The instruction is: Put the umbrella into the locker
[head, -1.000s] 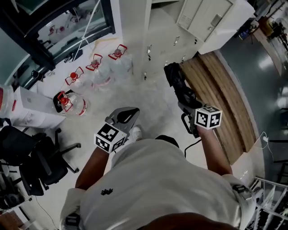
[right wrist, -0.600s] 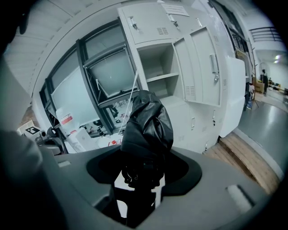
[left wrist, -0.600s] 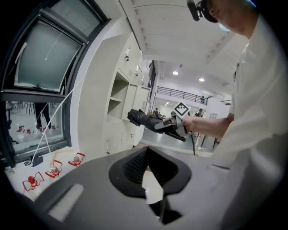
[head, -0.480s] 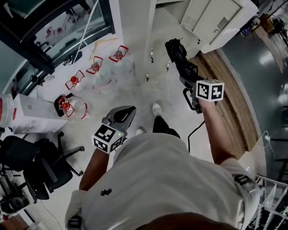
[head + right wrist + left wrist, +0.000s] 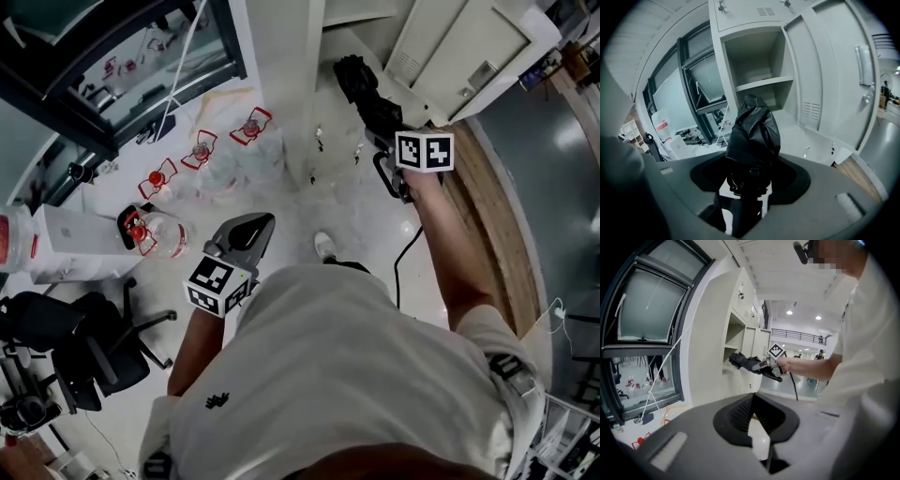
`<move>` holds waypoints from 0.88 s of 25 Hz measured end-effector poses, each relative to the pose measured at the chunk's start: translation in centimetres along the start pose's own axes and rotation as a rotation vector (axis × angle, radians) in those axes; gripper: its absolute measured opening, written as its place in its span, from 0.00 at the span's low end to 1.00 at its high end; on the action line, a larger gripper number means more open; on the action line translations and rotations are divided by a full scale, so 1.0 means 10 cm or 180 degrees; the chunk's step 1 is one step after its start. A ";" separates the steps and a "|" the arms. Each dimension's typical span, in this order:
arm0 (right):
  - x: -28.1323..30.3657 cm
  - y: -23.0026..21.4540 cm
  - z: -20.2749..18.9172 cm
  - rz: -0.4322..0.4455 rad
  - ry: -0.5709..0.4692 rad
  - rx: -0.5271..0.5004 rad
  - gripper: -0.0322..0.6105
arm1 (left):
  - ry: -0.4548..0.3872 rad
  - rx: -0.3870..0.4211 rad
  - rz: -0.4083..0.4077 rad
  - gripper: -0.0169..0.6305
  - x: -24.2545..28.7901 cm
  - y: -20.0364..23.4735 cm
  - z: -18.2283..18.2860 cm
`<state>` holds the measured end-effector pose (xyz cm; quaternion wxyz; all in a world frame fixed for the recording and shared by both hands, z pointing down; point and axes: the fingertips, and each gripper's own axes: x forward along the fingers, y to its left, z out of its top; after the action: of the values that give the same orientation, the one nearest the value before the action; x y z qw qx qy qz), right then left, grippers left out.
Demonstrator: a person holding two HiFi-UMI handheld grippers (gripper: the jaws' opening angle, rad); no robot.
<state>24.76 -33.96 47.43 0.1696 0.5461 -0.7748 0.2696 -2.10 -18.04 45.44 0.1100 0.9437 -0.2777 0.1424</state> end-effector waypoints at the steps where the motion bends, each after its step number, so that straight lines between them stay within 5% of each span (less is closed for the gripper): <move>1: 0.09 -0.05 0.08 0.0018 0.0004 -0.0018 0.43 | -0.0013 0.0008 0.0011 0.11 0.10 0.04 0.06; 22: 1.38 -0.85 1.04 0.0178 0.0183 -0.0356 0.43 | -0.0115 -0.0120 0.0471 0.11 1.07 0.47 0.57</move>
<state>28.26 -52.86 48.82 0.2144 0.5060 -0.7984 0.2461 5.08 -28.86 44.21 0.1119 0.9207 -0.3512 0.1278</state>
